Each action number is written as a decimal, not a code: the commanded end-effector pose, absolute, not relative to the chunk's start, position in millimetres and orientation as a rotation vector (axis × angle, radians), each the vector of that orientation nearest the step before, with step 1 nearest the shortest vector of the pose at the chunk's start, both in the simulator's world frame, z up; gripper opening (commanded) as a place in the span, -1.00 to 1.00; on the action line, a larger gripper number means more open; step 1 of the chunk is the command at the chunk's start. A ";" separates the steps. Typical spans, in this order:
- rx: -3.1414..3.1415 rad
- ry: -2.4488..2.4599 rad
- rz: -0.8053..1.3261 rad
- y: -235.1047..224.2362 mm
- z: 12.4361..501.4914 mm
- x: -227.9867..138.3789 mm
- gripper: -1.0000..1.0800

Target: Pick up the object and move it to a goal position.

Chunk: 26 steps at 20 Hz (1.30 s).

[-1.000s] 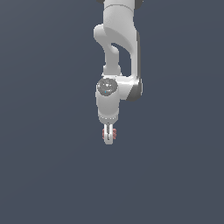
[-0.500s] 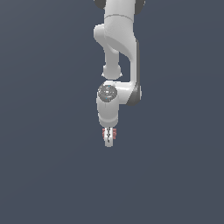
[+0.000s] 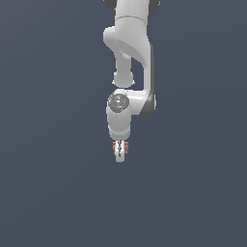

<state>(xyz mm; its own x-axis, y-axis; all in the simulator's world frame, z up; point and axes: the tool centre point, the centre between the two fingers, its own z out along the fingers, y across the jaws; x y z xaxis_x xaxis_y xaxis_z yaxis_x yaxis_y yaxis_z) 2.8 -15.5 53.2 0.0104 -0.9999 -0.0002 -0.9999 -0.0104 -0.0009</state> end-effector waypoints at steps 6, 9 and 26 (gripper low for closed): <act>-2.233 2.209 -0.001 0.7 65.3 -0.2 -1.00; -2.233 2.209 -0.001 17.4 78.1 -3.2 -1.00; -2.233 2.210 -0.001 116.6 154.7 -16.8 -1.00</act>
<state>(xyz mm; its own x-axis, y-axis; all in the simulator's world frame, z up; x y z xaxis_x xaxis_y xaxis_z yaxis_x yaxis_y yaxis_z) -16.4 113.6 152.0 0.0119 -0.9999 0.0002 -0.9999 -0.0119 -0.0010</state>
